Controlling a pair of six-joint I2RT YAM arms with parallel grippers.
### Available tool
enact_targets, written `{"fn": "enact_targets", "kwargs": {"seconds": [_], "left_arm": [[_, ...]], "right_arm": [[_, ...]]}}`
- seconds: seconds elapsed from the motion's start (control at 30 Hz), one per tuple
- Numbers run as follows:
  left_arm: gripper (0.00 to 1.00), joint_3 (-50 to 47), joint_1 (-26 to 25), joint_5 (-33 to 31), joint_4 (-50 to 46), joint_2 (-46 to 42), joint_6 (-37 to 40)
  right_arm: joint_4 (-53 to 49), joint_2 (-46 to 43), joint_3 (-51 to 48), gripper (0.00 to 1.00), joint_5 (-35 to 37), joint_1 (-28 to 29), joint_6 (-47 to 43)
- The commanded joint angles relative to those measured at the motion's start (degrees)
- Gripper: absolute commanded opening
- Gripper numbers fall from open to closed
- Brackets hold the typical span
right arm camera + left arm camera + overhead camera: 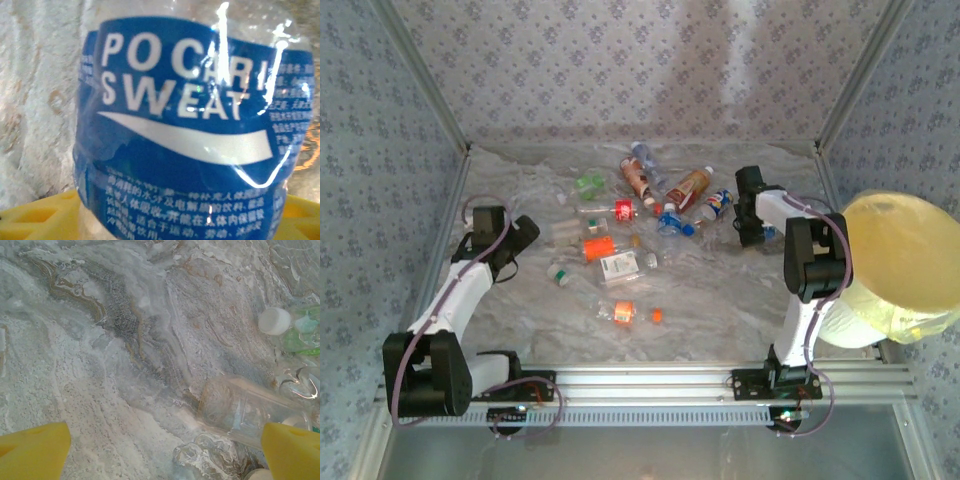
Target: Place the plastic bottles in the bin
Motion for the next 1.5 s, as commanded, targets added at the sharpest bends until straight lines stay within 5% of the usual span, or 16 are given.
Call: {"fn": "enact_targets", "kwargs": {"seconds": [0.0,0.37,0.53,0.77,0.9,1.0,1.13,1.3,1.47], "left_arm": [[0.98,0.5,0.5,0.1,-1.2,0.2,-0.5],[0.98,0.7,0.7,2.6,0.2,-0.6,-0.6],[0.98,0.1,0.6,6.4,4.1,-1.2,-0.8],[0.98,0.1,-0.2,11.5,7.4,-1.5,-1.3],[0.98,0.1,-1.3,12.3,8.6,-2.4,-1.0],[0.98,0.1,-1.8,12.3,9.5,-2.9,-1.1],[0.98,0.6,-2.3,12.3,10.4,-3.0,-1.9],[0.98,1.3,-2.7,11.6,10.0,-3.0,-2.4],[0.98,1.9,-2.8,11.0,9.6,-2.9,-2.9]], "right_arm": [[4.3,-2.0,-1.5,0.65,3.7,0.7,-2.8],[11.5,-16.9,-4.2,0.5,18.0,9.3,-26.2],[19.3,-29.2,-8.7,0.45,12.8,13.2,-49.0],[1.5,-41.7,1.0,0.45,16.1,14.2,-65.2],[-16.8,-47.7,9.0,0.45,22.0,13.3,-70.1],[-28.4,-50.7,13.6,0.46,26.2,8.8,-71.9],[-36.6,-53.2,17.0,0.47,22.1,-4.4,-73.4],[-38.2,-53.3,14.1,0.48,20.4,-21.1,-74.9],[-32.3,-54.4,3.4,0.5,8.7,-33.3,-70.6]]}}
